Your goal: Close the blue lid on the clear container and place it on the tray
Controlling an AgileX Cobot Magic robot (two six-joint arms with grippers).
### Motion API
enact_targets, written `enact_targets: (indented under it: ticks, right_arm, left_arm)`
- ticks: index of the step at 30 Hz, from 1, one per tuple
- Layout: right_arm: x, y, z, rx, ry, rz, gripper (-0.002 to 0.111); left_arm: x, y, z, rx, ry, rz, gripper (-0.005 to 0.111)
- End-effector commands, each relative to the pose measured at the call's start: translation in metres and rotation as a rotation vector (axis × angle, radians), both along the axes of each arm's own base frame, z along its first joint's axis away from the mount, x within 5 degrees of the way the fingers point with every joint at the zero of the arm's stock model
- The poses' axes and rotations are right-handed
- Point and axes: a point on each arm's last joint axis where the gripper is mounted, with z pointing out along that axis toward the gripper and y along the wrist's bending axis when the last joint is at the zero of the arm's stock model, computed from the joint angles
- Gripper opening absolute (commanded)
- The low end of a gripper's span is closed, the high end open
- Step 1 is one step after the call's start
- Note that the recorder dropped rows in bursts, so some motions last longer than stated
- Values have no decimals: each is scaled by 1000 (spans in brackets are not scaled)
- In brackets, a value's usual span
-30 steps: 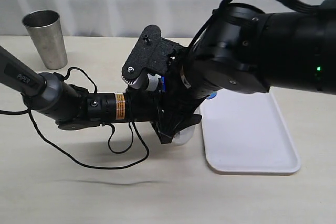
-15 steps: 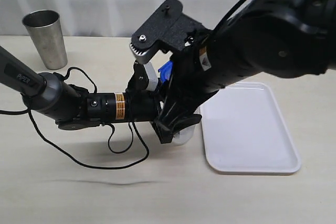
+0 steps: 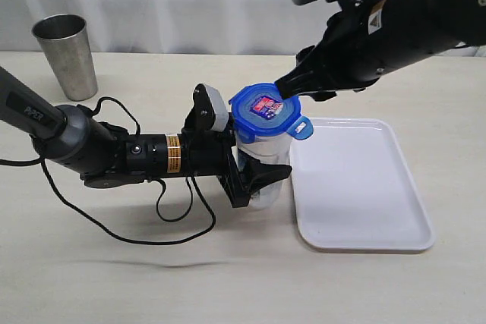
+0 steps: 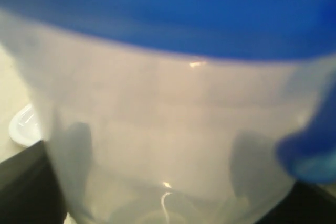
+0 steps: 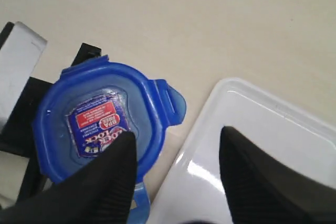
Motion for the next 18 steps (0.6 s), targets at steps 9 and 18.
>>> enact_targets:
  ticks: [9,18]
  right_arm:
    - [35,-12,25,190,217,260,46]
    - [62,-6,-25,147,311,252,46]
  left_arm:
    - [-1,3,-8,85,4,-7,0]
    - [-2,3,-9,90,1,-20,0]
